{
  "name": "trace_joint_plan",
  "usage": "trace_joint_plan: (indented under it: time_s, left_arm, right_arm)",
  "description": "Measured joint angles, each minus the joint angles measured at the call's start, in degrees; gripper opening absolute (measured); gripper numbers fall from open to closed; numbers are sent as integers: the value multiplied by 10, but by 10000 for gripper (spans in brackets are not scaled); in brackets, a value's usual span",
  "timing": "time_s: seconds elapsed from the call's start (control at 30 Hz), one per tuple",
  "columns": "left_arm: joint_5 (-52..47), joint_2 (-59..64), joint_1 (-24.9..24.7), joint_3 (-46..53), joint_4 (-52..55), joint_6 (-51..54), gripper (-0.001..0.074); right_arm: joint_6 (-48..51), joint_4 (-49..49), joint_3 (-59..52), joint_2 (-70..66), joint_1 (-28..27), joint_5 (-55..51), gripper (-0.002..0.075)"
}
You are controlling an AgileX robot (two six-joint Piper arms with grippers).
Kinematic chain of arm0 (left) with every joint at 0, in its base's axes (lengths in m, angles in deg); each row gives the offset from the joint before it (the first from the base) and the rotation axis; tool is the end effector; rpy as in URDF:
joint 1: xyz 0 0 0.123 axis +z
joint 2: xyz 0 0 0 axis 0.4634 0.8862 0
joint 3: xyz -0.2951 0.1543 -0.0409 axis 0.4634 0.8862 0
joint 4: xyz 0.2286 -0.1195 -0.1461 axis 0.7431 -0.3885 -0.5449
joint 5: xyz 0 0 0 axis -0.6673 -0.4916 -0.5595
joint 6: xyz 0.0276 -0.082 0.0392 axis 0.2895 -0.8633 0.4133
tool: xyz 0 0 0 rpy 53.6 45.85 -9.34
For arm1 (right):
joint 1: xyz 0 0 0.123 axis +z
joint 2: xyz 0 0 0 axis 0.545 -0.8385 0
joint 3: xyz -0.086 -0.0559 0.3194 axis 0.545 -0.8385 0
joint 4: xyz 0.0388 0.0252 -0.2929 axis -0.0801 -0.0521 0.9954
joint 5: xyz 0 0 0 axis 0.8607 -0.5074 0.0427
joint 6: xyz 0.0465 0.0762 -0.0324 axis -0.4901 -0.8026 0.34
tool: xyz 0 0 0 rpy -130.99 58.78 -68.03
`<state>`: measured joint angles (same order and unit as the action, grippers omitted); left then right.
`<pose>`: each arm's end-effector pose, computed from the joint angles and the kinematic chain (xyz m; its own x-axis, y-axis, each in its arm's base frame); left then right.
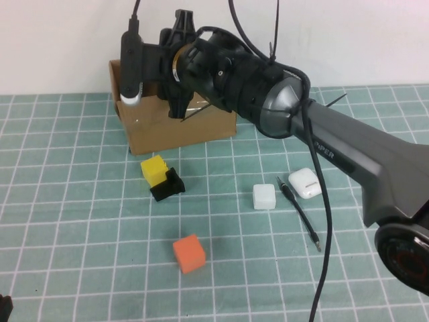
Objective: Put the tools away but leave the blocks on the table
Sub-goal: Place the Scissors into the box, then pick up the long Screwdriver from the table
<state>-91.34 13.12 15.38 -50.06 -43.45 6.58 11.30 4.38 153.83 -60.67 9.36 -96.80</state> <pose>0.0501 -0.0117 0.1701 -0.2548 0.1475 -0.9557 0.2447 0.9660 0.0838 0.4638 0.3885 0.4011 0.2805 -0.8767 -0.3906 -0.4391 0.2447 -0.8645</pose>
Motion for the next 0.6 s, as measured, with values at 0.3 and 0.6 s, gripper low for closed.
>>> trace_joint_plan:
  time_s: [0.3,0.6]
  left_arm:
    - [0,0,0,0,0,0,-3]
    - [0,0,0,0,0,0,-3]
  right_arm:
    - [-56,-8,-1,95,34,-117,483]
    - [-297,-20,-117,197,23,-351,162]
